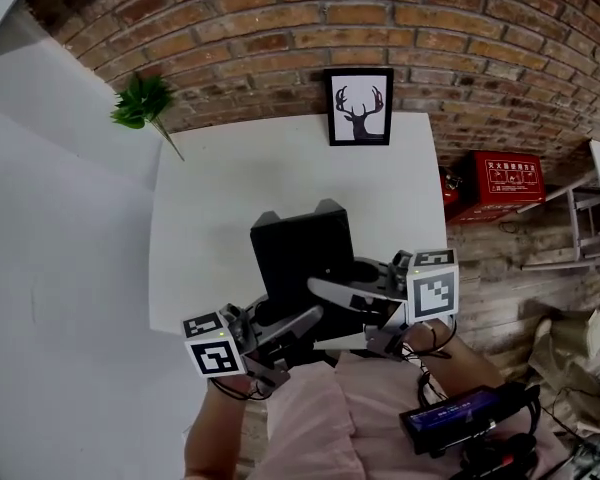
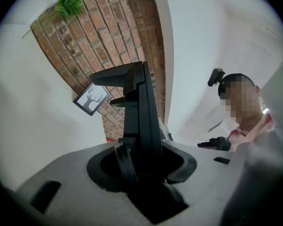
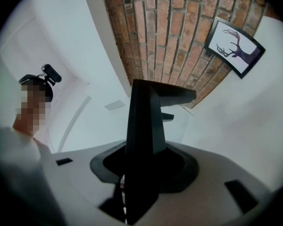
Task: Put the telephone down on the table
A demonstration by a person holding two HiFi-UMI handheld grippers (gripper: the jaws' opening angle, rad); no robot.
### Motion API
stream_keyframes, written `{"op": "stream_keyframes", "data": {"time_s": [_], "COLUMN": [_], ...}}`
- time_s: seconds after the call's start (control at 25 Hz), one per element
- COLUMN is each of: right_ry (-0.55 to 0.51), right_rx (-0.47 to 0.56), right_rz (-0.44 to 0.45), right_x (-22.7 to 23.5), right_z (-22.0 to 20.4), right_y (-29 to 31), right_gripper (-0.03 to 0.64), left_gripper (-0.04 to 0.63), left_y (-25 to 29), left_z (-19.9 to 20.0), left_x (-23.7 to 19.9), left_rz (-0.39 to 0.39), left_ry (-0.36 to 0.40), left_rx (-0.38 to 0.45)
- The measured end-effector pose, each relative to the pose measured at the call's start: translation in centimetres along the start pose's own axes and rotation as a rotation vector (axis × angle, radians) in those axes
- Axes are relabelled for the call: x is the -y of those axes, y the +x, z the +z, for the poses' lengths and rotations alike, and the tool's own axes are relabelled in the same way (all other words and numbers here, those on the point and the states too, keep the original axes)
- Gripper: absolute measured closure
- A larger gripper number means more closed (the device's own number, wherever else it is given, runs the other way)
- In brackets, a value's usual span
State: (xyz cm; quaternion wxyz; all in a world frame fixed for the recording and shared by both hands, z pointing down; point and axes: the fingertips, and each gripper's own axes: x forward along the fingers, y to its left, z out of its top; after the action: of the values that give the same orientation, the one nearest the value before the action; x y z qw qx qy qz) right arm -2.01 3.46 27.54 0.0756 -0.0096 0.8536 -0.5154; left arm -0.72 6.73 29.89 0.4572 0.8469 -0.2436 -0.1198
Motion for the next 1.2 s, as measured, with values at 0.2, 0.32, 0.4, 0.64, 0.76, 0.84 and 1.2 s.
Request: {"op": "stream_keyframes", "data": {"time_s": [0.2, 0.32, 0.4, 0.64, 0.76, 0.84, 1.2], "right_ry": [0.012, 0.030, 0.033, 0.011, 0.009, 0.008, 0.039], "right_rx": [0.033, 0.061, 0.079, 0.099, 0.109, 0.112, 0.116], "right_rz": [-0.016, -0.013, -0.013, -0.012, -0.028, -0.039, -0.069], "right_x": [1.0, 1.3, 1.3, 1.1, 1.5, 1.8, 3.9], "right_z": [0.4, 1.0, 1.4, 2.8, 3.4, 3.7, 4.3], "right_y": [1.5, 2.3, 2.7, 3.6, 3.6, 3.7, 4.4], "right_gripper": [0.451, 0.453, 0.453, 0.453, 0.453, 0.454, 0.454], "left_gripper": [0.424, 0.397, 0.333, 0.186, 0.149, 0.144, 0.144], "left_y": [-0.9, -1.7, -2.4, -4.5, -5.7, -6.4, -8.4], "left_z": [1.2, 2.7, 3.7, 5.8, 6.7, 7.3, 9.0], "left_x": [-1.2, -1.7, -1.9, -3.2, -4.0, -4.6, -7.6], "left_rz": [-0.026, -0.027, -0.026, 0.024, 0.059, 0.086, 0.214], "left_ry": [-0.004, 0.016, 0.028, 0.095, 0.117, 0.117, 0.116], "left_rx": [0.001, 0.027, 0.046, 0.082, 0.104, 0.123, 0.171]}}
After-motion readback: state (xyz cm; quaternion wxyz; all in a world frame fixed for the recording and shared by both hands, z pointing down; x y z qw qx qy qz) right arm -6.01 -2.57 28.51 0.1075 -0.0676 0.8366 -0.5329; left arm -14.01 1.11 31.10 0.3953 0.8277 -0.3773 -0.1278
